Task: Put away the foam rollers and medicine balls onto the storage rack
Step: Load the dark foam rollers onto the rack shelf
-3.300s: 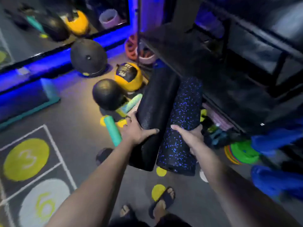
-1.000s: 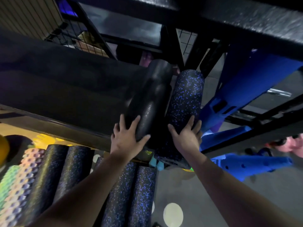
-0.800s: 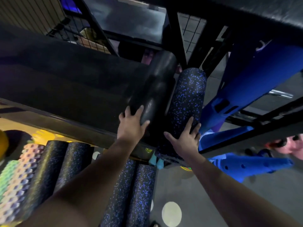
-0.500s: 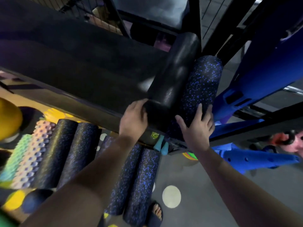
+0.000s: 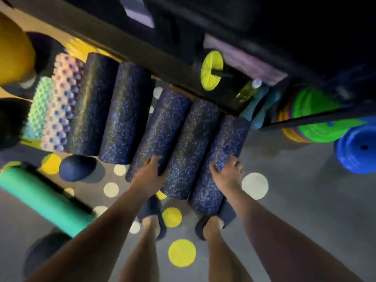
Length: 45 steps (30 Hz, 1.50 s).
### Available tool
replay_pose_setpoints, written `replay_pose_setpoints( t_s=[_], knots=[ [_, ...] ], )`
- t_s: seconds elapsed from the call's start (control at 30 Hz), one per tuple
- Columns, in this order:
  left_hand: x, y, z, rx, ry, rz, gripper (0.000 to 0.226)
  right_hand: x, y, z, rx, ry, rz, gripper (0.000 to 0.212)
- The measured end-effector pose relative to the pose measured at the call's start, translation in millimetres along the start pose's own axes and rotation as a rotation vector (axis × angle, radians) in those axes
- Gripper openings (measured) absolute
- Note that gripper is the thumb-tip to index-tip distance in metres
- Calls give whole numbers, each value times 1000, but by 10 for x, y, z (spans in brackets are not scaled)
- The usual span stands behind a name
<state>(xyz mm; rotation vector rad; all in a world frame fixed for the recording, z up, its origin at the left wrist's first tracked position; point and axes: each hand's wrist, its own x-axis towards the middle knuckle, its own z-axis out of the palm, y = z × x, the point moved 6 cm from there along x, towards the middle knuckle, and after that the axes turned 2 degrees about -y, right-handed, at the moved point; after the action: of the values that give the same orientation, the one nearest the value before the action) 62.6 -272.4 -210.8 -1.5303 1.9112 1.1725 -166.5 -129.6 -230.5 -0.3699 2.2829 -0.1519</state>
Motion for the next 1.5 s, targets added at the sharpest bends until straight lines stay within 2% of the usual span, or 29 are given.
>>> replay_pose_setpoints(
  t_s=[0.1, 0.17, 0.23, 0.3, 0.37, 0.5, 0.63, 0.77, 0.97, 1.13, 1.2, 1.3, 1.5],
  knots=[
    [668, -123, 543, -5, -95, 31, 63, 559, 411, 671, 120, -117, 258, 124],
    [1021, -133, 925, -18, -88, 53, 75, 823, 699, 1076, 144, -190, 365, 146],
    [1272, -133, 1264, 11, -62, 39, 103, 951, 921, 1331, 179, -175, 418, 161],
    [1447, -130, 1483, 83, -12, -7, 141, 1008, 1013, 1422, 206, -78, 418, 164],
    [1520, -127, 1624, 128, 39, -62, 161, 1033, 1069, 1449, 233, 4, 403, 160],
    [1421, -110, 1608, 157, 41, -91, 160, 862, 1078, 1347, 221, 34, 402, 154],
    [988, -52, 1182, 164, 22, -99, 154, 332, 881, 966, 196, -2, 419, 150],
    [69, 57, 501, 17, -24, -124, 148, -538, 586, 291, 91, 12, 400, 144],
    [-1360, 156, -1142, -168, 100, -111, 150, -1990, -422, -951, -107, 32, 214, 144],
    [-2365, 387, -2466, -154, 280, -91, 150, -2905, -1302, -1871, -171, 69, 39, 146],
    [-2515, 560, -2889, -185, 335, -46, 151, -3033, -1593, -2182, -100, 114, -33, 144],
    [-2510, 886, -3279, -227, 345, 21, 152, -2952, -1894, -2693, 18, 178, -47, 143],
    [-2084, 1738, -3609, -240, 362, 165, 153, -2267, -2252, -4033, 317, 422, -26, 136]
  ],
)
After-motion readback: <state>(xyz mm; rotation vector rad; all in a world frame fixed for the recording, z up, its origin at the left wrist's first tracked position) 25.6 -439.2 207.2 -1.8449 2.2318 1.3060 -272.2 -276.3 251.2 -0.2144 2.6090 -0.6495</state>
